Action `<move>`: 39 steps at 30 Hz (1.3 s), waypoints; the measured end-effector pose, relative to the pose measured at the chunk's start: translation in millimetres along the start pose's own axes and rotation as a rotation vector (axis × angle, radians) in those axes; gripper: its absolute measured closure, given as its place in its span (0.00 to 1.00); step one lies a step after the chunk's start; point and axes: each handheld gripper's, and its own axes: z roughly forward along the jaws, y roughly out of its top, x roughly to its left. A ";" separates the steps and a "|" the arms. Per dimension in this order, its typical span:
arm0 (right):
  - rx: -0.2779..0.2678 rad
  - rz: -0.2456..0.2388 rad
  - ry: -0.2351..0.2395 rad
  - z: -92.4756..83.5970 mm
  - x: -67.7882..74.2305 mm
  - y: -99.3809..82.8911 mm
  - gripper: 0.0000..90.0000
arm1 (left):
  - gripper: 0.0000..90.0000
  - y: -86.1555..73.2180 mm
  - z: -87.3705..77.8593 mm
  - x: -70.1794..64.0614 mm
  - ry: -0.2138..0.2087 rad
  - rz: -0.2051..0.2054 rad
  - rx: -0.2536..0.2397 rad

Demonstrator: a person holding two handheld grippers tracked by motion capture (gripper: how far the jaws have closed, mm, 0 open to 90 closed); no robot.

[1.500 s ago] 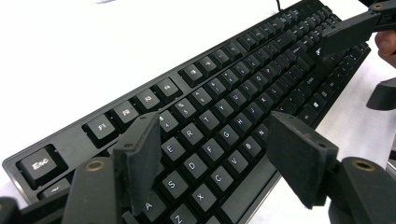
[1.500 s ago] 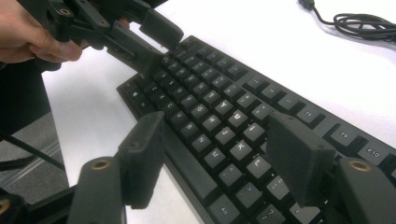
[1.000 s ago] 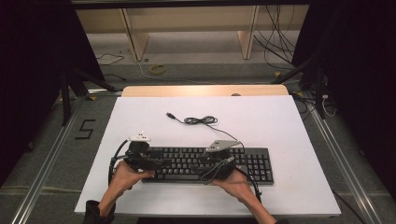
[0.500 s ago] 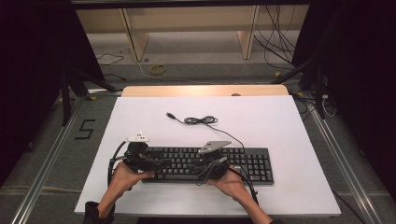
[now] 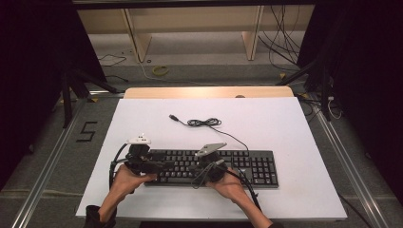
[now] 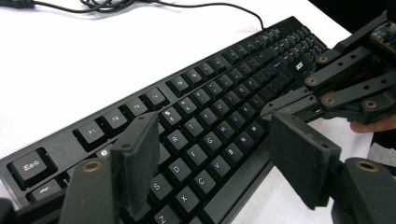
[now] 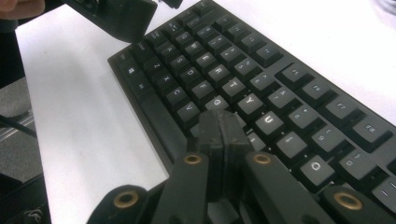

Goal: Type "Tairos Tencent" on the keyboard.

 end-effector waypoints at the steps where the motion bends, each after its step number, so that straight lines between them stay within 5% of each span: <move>1: 0.003 -0.002 0.001 1.3 0.1 0.4 1.00 | 0.37 0.0 -0.1 0.1 0.000 -0.001 0.000; 39: 0.078 -0.026 -0.031 22.3 -1.2 -3.7 1.00 | 0.37 -0.9 1.2 1.6 0.005 0.000 0.003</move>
